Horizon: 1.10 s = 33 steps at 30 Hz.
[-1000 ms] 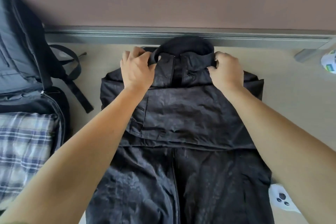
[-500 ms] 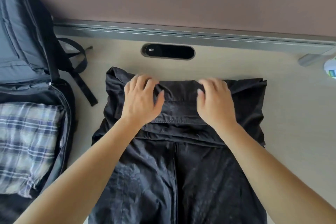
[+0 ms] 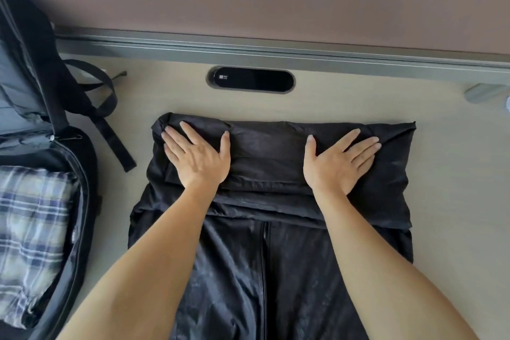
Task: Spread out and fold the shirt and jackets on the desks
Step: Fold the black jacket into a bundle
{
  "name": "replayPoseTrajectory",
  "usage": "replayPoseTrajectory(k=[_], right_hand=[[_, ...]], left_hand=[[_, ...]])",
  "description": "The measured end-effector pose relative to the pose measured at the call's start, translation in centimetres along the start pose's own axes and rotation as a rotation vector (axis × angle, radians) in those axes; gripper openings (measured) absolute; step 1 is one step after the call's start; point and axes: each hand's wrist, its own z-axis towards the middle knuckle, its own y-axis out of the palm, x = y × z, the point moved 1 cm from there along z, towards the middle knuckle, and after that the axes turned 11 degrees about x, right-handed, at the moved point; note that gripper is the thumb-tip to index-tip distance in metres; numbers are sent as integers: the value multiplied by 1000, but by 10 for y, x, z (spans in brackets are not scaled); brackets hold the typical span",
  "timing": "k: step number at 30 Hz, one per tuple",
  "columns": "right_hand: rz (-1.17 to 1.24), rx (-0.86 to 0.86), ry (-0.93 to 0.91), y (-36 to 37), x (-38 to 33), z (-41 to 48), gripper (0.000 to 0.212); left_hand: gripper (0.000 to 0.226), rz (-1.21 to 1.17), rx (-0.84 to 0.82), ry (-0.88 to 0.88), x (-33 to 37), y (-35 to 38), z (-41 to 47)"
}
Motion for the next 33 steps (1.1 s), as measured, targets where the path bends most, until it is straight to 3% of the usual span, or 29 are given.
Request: replayPoseTrajectory(k=[7,9,12,15,17,21,23,27,33], right_hand=[[75,-24,-44,-6,-30,82,106],[50,-39,-97,-9,-25,77,105],[-10,29,-274,-5,-15,52,95],[-53,168,-564,3,-8,41,77],[-6,146,-680,6,-6,43,68],[-19,195,-762,3,-7,47,56],[15,225,-794,-7,-14,36,55],[66,177,-824,-12,-15,-16,58],[-60,56,-835,15,8,-34,63]], left_hand=[[103,-68,-39,101,55,-8,82],[101,19,27,109,52,-14,85],[87,104,199,408,35,-19,86],[66,82,106,768,21,-13,91],[63,98,24,730,14,-4,89],[64,171,21,592,19,-3,88],[67,185,63,655,27,-13,76],[63,-67,156,846,27,-5,-11],[70,11,53,669,19,25,-55]])
